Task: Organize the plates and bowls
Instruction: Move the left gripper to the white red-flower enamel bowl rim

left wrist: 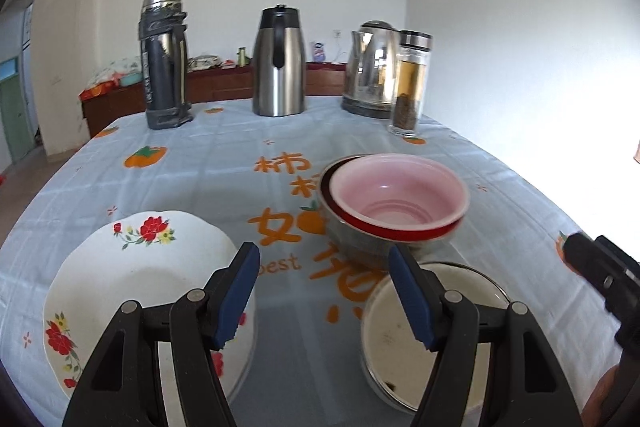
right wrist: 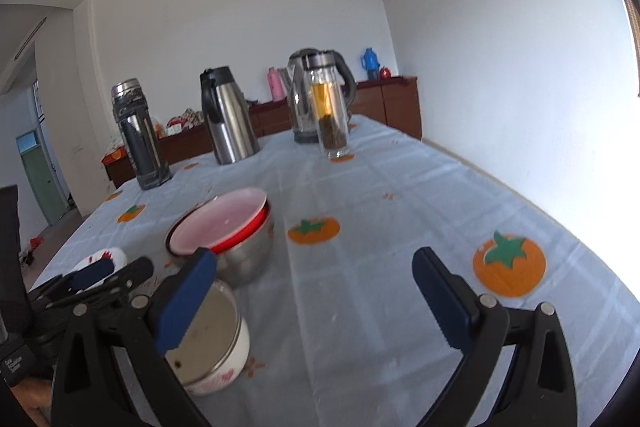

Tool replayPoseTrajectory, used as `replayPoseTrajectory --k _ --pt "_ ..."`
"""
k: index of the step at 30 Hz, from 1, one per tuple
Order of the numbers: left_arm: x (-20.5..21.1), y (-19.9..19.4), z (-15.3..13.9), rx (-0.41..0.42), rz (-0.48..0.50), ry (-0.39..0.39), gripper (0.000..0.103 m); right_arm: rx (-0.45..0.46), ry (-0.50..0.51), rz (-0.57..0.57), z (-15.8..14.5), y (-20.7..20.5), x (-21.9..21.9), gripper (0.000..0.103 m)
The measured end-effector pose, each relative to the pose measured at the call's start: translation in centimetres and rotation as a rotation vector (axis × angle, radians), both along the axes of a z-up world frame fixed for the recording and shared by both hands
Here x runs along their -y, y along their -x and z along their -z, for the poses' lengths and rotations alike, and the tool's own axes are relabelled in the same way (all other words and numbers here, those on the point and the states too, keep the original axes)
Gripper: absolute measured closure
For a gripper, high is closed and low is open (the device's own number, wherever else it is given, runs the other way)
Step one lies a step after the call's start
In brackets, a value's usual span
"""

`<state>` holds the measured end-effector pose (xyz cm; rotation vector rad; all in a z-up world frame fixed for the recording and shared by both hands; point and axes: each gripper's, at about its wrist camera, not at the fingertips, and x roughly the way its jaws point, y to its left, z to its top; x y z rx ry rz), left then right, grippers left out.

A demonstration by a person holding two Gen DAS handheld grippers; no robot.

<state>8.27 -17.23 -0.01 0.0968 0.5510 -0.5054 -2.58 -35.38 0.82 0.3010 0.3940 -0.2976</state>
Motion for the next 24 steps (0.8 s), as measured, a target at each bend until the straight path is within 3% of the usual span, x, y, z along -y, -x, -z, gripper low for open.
replayPoseTrajectory --k 4,6,8,14,17,20,24 --pt "0.5 0.6 0.2 0.004 0.020 -0.026 0.034 -0.077 -0.035 -0.052 0.8 -0.5 -0.6 0.011" --pt "0.6 0.7 0.4 -0.013 0.027 -0.024 0.034 -0.118 -0.049 -0.066 1.3 -0.9 -0.8 0.041" --pt "0.5 0.7 0.6 -0.029 0.030 -0.014 0.034 -0.154 -0.082 -0.088 2.1 -1.1 -1.0 0.057" --pt "0.3 0.4 0.8 -0.103 0.069 0.043 0.034 -0.136 -0.155 -0.140 2.7 -1.2 -1.5 0.058" --pt "0.7 0.8 0.9 -0.108 0.101 0.036 0.035 -0.143 -0.180 -0.161 2.9 -1.5 -1.8 0.058" --pt "1.3 1.2 1.0 -0.106 0.135 0.024 0.057 -0.173 -0.222 -0.179 3.5 -2.2 -1.8 0.065" --pt "1.5 0.9 1.6 -0.153 0.146 0.023 0.068 -0.179 -0.259 -0.204 3.9 -2.6 -2.0 0.074"
